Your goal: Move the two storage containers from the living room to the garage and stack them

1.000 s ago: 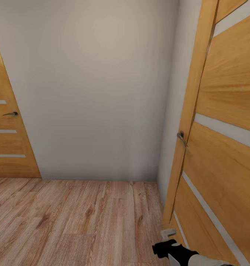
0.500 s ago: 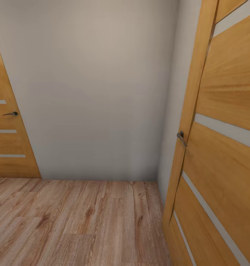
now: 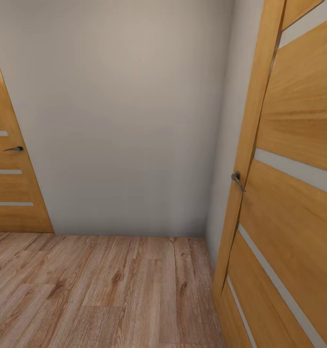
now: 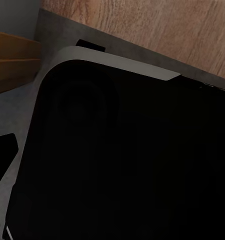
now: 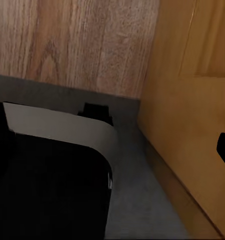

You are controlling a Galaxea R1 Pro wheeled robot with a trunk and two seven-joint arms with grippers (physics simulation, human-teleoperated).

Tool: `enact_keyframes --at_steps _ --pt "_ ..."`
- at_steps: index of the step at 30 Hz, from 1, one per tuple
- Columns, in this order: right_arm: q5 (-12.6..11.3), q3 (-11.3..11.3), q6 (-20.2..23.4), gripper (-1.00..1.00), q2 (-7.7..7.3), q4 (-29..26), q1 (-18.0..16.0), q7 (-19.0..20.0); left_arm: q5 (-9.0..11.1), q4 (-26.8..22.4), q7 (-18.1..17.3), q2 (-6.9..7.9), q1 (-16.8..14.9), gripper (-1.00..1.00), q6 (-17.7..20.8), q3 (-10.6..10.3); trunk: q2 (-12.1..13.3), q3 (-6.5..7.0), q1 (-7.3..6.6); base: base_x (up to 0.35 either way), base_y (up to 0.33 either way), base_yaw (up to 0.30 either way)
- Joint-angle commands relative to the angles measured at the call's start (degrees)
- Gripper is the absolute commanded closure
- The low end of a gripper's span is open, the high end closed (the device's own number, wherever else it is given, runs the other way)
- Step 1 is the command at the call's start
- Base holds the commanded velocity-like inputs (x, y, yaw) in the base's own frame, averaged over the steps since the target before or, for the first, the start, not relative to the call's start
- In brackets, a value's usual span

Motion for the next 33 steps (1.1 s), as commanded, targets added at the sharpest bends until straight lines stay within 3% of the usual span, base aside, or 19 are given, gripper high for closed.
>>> enact_keyframes --at_steps 1,8,25,33 --pt "-0.59 0.47 -0.97 -1.0 -0.23 0.18 0.67 0.03 0.08 0.02 -0.03 -0.02 -0.02 -1.0 -0.15 0.31 -0.03 -0.06 0.0 0.0 0.0 0.0" --pt "-0.55 0.52 -3.1 -1.0 -1.43 0.18 2.12 0.11 0.08 0.02 -0.03 -0.09 -0.02 -1.0 -0.15 0.28 -0.03 -0.06 0.0 0.0 0.0 0.0" --pt "-0.41 0.54 -2.57 -1.0 -1.47 0.1 2.27 -0.43 0.08 0.02 -0.03 -0.06 -0.02 -1.0 -0.15 0.36 -0.03 -0.06 0.0 0.0 0.0 0.002" --pt "0.07 0.88 -2.54 -1.0 -1.58 0.09 2.27 -0.49 0.07 0.02 -0.03 -0.1 -0.02 -1.0 -0.15 0.37 -0.03 -0.06 0.0 0.0 0.0 0.226"
